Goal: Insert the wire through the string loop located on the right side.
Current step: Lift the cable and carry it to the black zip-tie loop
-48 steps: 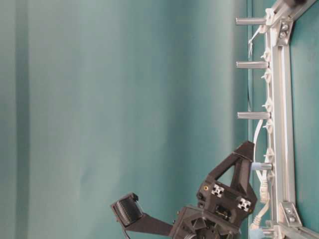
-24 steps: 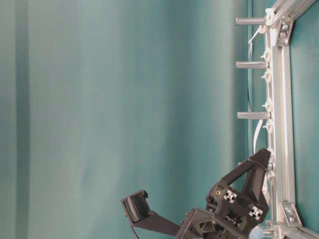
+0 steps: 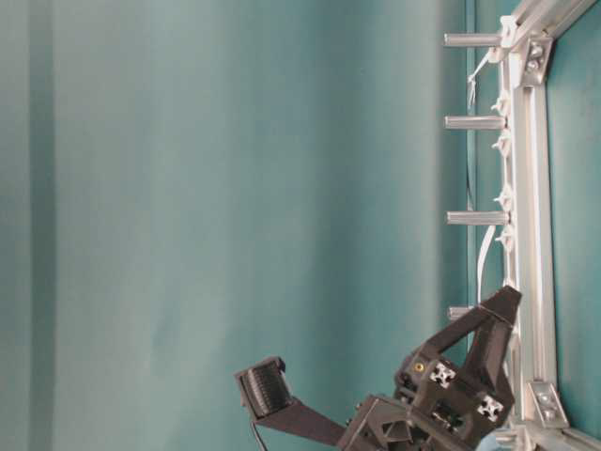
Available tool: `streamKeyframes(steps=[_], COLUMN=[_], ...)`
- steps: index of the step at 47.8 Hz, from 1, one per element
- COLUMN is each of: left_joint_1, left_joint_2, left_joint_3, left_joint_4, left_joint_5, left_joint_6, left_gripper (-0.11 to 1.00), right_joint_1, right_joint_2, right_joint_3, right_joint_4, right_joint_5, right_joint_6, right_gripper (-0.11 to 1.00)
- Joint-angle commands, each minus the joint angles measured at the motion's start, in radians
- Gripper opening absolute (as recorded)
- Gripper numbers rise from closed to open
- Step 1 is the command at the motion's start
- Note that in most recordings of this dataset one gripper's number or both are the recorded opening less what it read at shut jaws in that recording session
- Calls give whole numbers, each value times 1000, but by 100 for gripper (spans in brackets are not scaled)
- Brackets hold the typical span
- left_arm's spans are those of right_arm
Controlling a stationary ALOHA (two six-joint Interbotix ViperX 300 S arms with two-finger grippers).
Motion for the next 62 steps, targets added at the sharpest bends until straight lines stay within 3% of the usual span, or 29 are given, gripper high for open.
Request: streamKeyframes(steps=[1,14,39,62], left_joint_1=[-2,-2,-3,-2], left_joint_2=[-26,-26,-26,-26], left_joint_3=[-9,-9,-15,-17], left_joint_4=[3,3,3,3], left_joint_5=[5,35,37,37], left_joint_6=[-5,-5,-5,-3], left_gripper=[57,57,56,56], right_joint_1=[5,3,5,-6], right_joint_2=[-54,-123,-124,-124], right_joint_3=[21,71,75,84], right_joint_4=[-3,-5,-6,-5], right_joint_5=[0,-3,-6,-11], right_joint_6=[-2,-3,-54,-52], right_gripper=[12,12,12,12])
